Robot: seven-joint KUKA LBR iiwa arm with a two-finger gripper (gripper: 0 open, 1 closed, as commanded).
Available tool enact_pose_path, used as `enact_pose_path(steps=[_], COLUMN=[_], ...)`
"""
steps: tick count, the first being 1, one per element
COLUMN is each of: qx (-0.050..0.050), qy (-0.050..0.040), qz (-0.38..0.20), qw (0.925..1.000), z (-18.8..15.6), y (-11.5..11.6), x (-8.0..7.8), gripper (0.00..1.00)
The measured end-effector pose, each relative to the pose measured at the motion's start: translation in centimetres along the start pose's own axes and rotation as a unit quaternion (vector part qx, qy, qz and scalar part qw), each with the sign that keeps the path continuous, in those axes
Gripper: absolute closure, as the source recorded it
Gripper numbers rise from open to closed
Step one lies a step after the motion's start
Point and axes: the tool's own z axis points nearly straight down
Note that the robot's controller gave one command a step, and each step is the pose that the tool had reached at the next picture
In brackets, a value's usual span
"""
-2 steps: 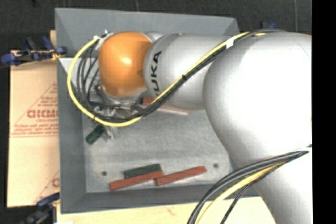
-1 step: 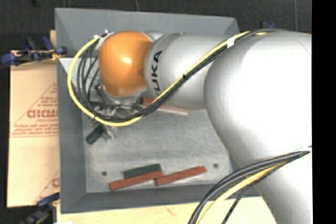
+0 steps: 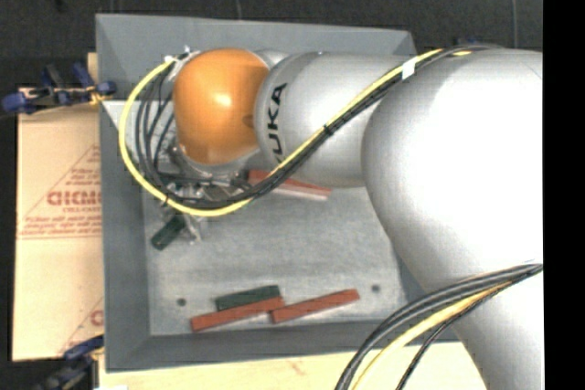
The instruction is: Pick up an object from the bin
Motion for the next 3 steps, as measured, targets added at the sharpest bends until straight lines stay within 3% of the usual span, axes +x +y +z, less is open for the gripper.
enact_pose_path(steps=[3], qx=[0.003], qy=[-0.0053], qz=[0.001], qw=[1.0], z=[-5.0], y=[-0.2], x=[-0.3], gripper=[1.0])
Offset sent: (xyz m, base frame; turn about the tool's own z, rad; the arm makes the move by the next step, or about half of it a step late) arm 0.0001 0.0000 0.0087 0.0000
